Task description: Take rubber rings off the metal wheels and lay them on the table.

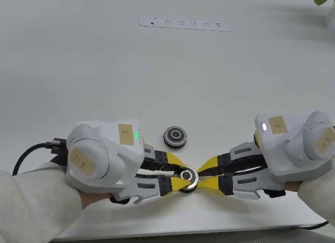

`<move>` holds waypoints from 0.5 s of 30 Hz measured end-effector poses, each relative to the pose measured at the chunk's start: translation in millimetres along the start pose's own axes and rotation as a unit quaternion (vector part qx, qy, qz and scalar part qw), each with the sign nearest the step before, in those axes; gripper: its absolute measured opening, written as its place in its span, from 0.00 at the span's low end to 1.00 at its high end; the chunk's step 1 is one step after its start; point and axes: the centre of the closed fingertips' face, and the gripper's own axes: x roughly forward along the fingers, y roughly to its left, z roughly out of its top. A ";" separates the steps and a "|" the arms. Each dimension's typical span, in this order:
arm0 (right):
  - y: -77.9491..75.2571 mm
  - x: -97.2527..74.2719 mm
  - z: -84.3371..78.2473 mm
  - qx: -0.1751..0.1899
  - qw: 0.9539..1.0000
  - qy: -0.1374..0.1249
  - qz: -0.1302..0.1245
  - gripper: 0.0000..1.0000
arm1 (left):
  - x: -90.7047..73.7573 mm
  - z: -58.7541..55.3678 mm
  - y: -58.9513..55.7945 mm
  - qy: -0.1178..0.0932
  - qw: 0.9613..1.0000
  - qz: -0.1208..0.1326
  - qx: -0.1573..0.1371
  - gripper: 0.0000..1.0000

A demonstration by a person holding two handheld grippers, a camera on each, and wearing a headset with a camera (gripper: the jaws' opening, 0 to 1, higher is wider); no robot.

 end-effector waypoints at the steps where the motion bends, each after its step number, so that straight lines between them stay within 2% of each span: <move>1: -0.2 -0.1 -0.1 0.001 1.000 0.000 -0.001 0.05 | -0.1 -0.1 0.0 0.000 1.000 0.000 0.000 0.14; 8: -2.8 -0.2 -0.2 0.009 1.000 0.004 -0.010 0.01 | -0.5 -0.8 -0.4 -0.001 1.000 0.001 0.006 0.14; 15: -8.5 -2.5 1.2 0.046 0.999 0.000 -0.021 0.00 | -1.6 -2.0 -0.4 0.001 1.000 0.003 0.019 0.14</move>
